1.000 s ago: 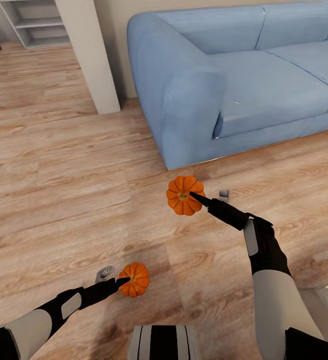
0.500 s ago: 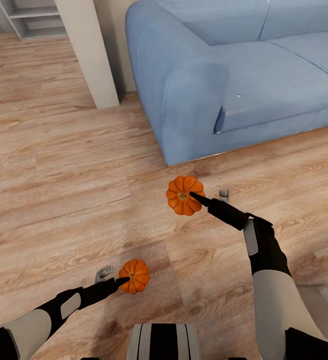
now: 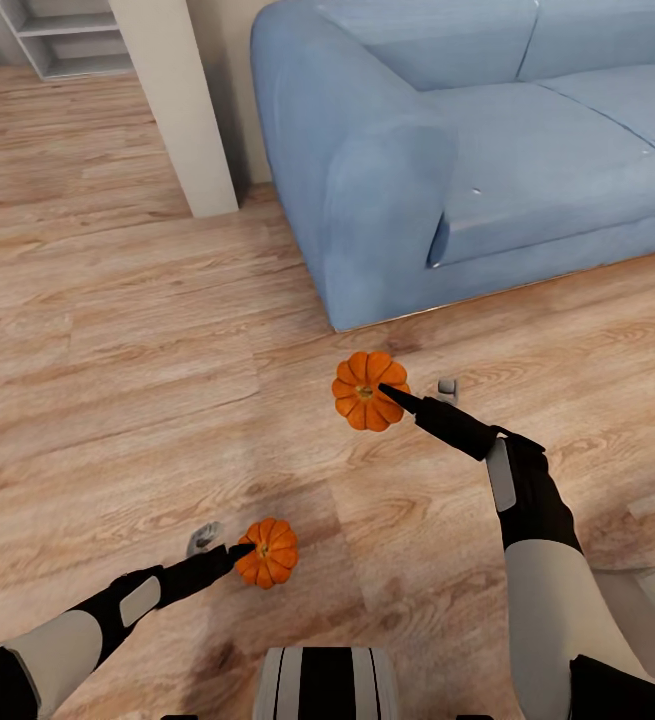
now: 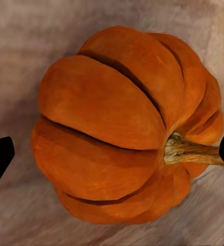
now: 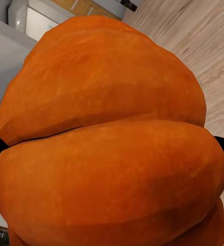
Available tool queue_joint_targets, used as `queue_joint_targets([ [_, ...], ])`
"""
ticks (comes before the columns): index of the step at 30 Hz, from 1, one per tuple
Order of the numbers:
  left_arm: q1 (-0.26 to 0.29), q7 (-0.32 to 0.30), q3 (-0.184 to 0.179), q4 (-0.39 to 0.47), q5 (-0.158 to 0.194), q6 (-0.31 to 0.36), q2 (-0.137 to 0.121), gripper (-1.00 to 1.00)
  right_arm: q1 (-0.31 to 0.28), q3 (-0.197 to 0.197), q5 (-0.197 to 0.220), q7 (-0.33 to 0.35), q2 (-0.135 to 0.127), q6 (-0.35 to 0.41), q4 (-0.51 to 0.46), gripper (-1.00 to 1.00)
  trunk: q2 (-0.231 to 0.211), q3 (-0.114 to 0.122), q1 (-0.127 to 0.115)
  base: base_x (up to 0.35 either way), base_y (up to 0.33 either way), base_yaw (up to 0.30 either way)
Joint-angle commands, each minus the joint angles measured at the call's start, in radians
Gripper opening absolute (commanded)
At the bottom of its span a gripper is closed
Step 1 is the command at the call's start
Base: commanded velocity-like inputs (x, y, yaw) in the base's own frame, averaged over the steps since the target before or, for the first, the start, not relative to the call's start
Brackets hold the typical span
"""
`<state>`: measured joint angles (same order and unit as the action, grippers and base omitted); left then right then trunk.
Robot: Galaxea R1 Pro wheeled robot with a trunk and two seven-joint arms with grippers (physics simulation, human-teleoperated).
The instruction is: Place each of the two pumpkins and all three candles from the living room inside a cabinet in the living room (use any cabinet), then make sure every cabinet is closed, and position the cauldron so it is next to a table in the living room.
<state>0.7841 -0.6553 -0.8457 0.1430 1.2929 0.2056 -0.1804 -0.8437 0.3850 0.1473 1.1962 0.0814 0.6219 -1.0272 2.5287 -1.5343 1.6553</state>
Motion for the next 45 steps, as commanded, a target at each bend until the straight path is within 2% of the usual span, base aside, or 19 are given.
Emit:
queue_joint_targets([
  [1,0.003,0.011,0.001,0.0,-0.001,0.002,0.002,1.0,0.0,0.0,0.0,0.0,0.0,0.001,0.0,-1.0,0.0,0.0,0.0,0.0,0.0,0.0],
  [6,0.009,0.097,0.003,0.034,-0.001,0.007,0.005,1.0,0.0,0.0,-0.001,-0.001,0.0,0.002,-0.001,-1.0,0.0,0.0,0.0,0.0,0.0,0.0],
  [9,0.009,0.129,0.003,0.04,-0.001,0.008,0.006,1.0,0.0,0.0,0.0,-0.012,0.0,0.001,-0.001,-1.0,0.0,0.0,0.0,0.0,0.0,0.0],
  [11,0.008,0.191,0.003,0.041,0.0,0.008,0.008,1.0,0.0,0.0,0.0,-0.015,0.0,0.002,-0.001,-1.0,0.0,0.0,0.0,0.0,0.0,0.0],
  [13,0.008,0.22,0.003,0.039,-0.002,0.007,0.025,1.0,0.0,0.0,0.0,-0.018,0.0,0.002,-0.001,-1.0,0.0,0.0,0.0,0.0,0.0,0.0],
  [16,0.007,0.232,0.002,0.032,-0.005,0.006,0.043,1.0,0.0,0.0,0.001,-0.019,0.0,0.002,-0.002,-1.0,0.0,0.0,0.0,0.0,0.0,0.0],
  [20,0.006,0.299,-0.001,0.028,-0.009,0.005,0.065,1.0,0.0,0.0,0.0,-0.02,0.001,0.002,-0.002,-1.0,0.0,0.0,0.0,0.0,0.0,0.0],
  [25,0.006,0.32,-0.003,0.027,-0.01,0.003,0.088,1.0,0.0,0.0,0.0,-0.025,0.001,0.002,-0.002,-1.0,0.0,0.0,0.0,0.0,0.0,-0.019],
  [38,0.006,0.313,-0.007,0.04,-0.013,-0.005,0.093,1.0,0.0,-0.001,0.002,-0.027,0.001,0.002,-0.002,-1.0,0.0,0.01,0.0,0.0,0.0,-0.217],
  [39,0.006,0.311,-0.008,0.041,-0.013,-0.006,0.094,-1.0,0.0,-0.001,0.002,-0.027,0.001,0.002,-0.002,-1.0,0.0,0.01,0.0,0.0,0.0,-0.018],
  [45,0.006,0.259,-0.01,0.043,-0.012,-0.008,0.088,-1.0,0.0,0.0,0.002,-0.027,0.001,0.002,-0.002,-1.0,0.0,0.01,0.0,0.0,0.0,-0.004],
])
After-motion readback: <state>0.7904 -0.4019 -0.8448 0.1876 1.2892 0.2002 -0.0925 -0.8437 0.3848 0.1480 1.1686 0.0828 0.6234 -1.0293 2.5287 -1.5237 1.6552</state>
